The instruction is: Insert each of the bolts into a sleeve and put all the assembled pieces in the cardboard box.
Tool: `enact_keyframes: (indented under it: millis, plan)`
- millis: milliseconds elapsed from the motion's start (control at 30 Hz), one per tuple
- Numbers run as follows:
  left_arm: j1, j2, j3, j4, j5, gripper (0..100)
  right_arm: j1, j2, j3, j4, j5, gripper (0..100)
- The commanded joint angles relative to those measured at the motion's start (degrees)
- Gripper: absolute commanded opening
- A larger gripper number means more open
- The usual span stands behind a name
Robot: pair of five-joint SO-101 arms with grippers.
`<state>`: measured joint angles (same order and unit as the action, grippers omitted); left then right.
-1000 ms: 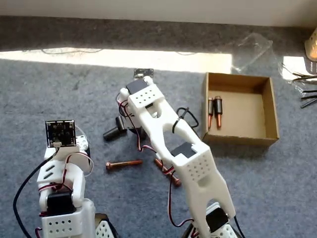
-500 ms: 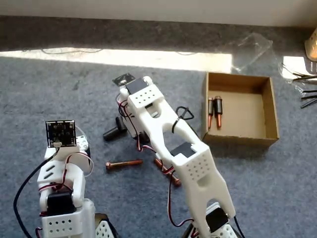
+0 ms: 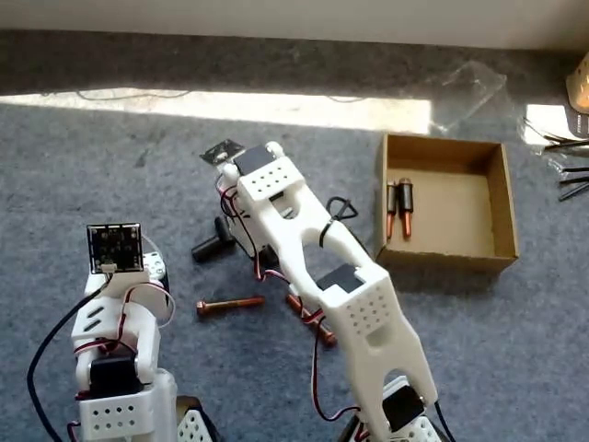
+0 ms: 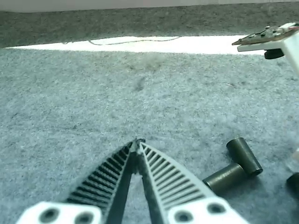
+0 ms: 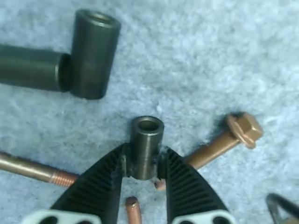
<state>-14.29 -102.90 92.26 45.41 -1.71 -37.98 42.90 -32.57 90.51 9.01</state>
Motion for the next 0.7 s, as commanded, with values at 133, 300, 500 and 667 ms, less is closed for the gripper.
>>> enact_keyframes:
  millis: [133,300,500,667]
  plan:
    - [-0.4,0.4,-0.4,-1.32,0.0,1,0.84,-0.84,-1.89,-0.48,0.26,0.5]
    - [-0.4,0.4,-0.31,-1.32,0.0,1,1.89,-2.77,-7.52,2.77,0.26,0.5]
    - [-0.4,0.4,-0.31,-1.32,0.0,1,2.59,-4.0,-12.79,8.57,0.62,0.5]
    - [-0.4,0.4,-0.31,-1.32,0.0,1,2.59,-3.74,-10.95,5.49,0.7,0.5]
